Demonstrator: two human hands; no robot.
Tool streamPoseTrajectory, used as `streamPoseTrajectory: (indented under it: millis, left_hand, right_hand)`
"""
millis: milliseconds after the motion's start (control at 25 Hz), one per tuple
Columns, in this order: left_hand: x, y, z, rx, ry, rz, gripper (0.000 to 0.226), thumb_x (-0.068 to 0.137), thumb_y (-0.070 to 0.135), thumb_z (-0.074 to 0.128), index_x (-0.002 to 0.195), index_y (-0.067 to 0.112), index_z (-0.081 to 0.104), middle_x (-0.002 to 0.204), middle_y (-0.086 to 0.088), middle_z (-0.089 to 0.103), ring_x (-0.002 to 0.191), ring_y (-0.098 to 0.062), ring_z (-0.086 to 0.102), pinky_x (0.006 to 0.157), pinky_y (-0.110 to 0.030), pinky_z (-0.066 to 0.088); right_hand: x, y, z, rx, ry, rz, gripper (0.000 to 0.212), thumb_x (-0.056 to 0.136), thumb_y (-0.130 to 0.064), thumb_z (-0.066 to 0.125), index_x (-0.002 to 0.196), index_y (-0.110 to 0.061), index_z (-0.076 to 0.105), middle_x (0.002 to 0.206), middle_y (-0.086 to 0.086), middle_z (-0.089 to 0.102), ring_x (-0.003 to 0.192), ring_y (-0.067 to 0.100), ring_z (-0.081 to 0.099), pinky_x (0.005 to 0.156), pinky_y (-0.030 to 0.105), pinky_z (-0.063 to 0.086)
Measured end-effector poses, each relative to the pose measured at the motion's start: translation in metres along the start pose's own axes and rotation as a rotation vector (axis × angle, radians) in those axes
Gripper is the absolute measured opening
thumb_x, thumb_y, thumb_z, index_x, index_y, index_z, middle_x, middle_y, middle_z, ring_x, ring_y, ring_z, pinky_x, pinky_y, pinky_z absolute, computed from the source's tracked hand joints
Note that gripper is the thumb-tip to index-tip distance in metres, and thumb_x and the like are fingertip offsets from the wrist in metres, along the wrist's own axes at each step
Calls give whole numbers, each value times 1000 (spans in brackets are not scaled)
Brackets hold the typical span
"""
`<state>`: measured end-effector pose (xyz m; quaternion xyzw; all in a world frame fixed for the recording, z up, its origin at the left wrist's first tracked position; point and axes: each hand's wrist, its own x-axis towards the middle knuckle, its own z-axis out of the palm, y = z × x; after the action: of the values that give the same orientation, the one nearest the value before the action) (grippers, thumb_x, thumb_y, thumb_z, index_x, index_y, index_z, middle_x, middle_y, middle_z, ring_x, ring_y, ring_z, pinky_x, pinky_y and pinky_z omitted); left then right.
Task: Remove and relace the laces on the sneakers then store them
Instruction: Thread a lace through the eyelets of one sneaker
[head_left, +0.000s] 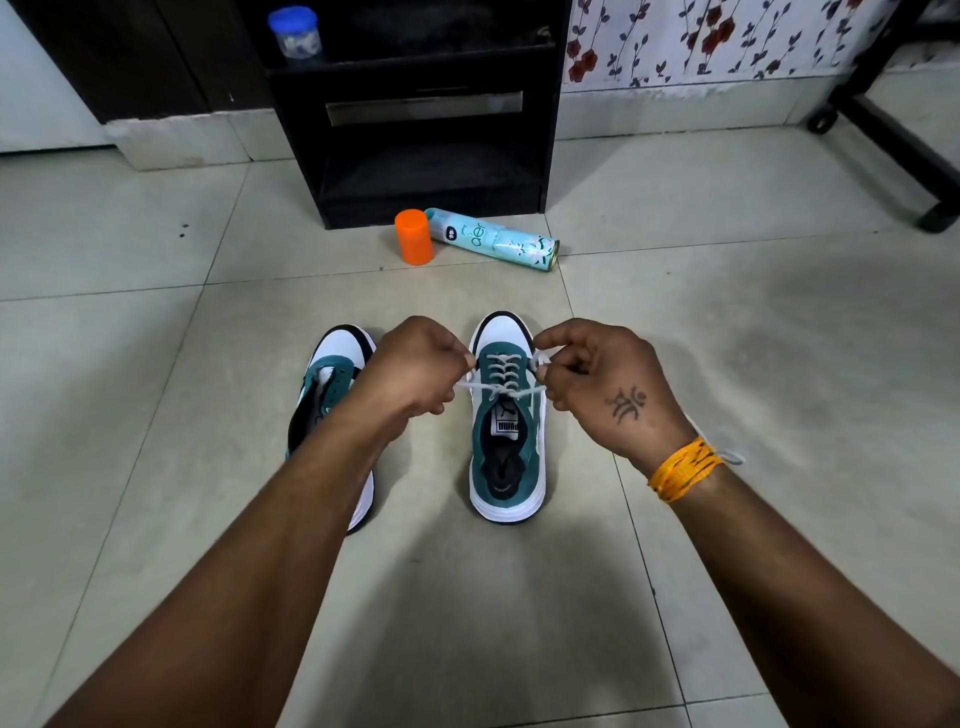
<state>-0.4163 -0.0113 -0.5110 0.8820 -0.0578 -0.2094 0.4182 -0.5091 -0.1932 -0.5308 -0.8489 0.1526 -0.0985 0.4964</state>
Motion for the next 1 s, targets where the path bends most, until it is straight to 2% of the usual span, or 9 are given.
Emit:
streamPoseTrajectory:
  millis: [80, 160, 320, 480, 560, 640, 760, 880, 1000]
  left_hand:
    - [0, 2, -1, 358, 71, 132, 20, 94, 10, 56, 91, 12, 76, 88, -12, 74, 78, -33, 71, 72, -39, 61]
    - [0, 4, -1, 583, 104, 223, 20, 90, 10, 55, 95, 11, 75, 101, -11, 74, 94, -35, 68, 83, -42, 58]
    - [-6, 8, -1, 807, 66, 242, 12, 95, 22, 61, 93, 12, 67, 102, -10, 70, 96, -34, 64, 73, -37, 47]
    - [-13, 15, -5, 924, 49, 213, 24, 93, 25, 61, 73, 18, 50, 79, -1, 52, 84, -30, 53, 70, -33, 40]
    - [-14, 17, -4, 825, 16, 170, 29, 89, 23, 60, 65, 17, 45, 69, -1, 47, 76, -29, 51, 64, -32, 37]
    - [-12, 15, -3, 573, -5, 95, 28, 86, 24, 62, 63, 8, 56, 62, -4, 51, 66, -29, 50, 59, -29, 35]
    - [-9, 9, 5, -64, -56, -112, 20, 85, 20, 65, 72, 7, 73, 64, -4, 46, 54, -22, 37, 53, -26, 30]
    - [-8, 2, 18, -627, -267, -357, 32, 95, 19, 61, 65, 15, 73, 57, 6, 38, 43, -9, 25, 41, -18, 23]
    - [-8, -3, 30, -761, -333, -428, 36, 97, 16, 58, 61, 19, 64, 54, 8, 38, 39, -5, 26, 38, -16, 24]
  right_hand:
    - [0, -1, -2, -96, -2, -45, 19, 86, -11, 72, 99, -23, 80, 75, -7, 74, 72, 13, 70, 81, 40, 61]
    - [-2, -5, -6, -169, -13, -93, 16, 86, -10, 73, 95, -21, 81, 77, -9, 74, 69, 8, 68, 78, 30, 58]
    - [-7, -12, -10, -343, 1, -263, 11, 85, -14, 73, 91, -23, 77, 83, -9, 70, 70, 9, 63, 68, 27, 45]
    - [-9, -16, -13, -451, -31, -356, 20, 84, -11, 71, 100, -22, 76, 86, -4, 69, 76, 16, 61, 70, 31, 47]
    - [-9, -20, -16, -501, -96, -382, 18, 85, -13, 72, 101, -20, 78, 88, 0, 71, 81, 21, 65, 74, 33, 51]
    - [-9, -25, -17, -562, -157, -382, 10, 85, -15, 73, 93, -20, 78, 85, -1, 72, 82, 24, 66, 74, 37, 52]
    - [-9, -33, -17, -579, -221, -368, 3, 86, -18, 75, 85, -20, 76, 80, -4, 72, 79, 22, 66, 72, 37, 53]
    - [-11, -39, -14, -526, -336, -320, 12, 85, -14, 76, 90, -24, 81, 84, -7, 76, 81, 13, 68, 76, 29, 52]
    - [-9, -41, -8, -435, -402, -272, 16, 84, -11, 77, 91, -25, 82, 80, -10, 75, 74, 3, 67, 75, 20, 52]
